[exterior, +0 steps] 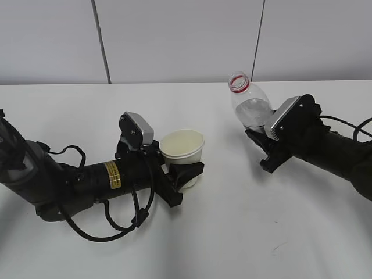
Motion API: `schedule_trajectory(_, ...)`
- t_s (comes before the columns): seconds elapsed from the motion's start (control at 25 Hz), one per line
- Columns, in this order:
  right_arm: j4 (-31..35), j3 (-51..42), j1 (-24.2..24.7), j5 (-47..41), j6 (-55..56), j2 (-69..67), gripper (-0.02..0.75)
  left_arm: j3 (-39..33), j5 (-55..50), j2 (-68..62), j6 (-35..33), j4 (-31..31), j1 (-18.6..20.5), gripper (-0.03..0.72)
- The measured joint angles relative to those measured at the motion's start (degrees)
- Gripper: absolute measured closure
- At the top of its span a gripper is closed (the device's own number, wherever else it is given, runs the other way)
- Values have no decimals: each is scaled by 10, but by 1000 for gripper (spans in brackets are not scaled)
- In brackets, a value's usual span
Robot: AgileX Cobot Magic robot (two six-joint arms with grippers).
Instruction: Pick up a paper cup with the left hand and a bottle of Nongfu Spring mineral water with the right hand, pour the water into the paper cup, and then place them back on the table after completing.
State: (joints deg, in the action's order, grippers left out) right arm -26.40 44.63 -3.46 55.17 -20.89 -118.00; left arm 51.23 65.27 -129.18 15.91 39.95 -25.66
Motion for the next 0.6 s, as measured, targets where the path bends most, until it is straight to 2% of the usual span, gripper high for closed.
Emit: schedule_trajectory(0.6, 46, 22, -43, -51, -169, 29, 316, 0, 0, 19, 0, 22, 0, 300)
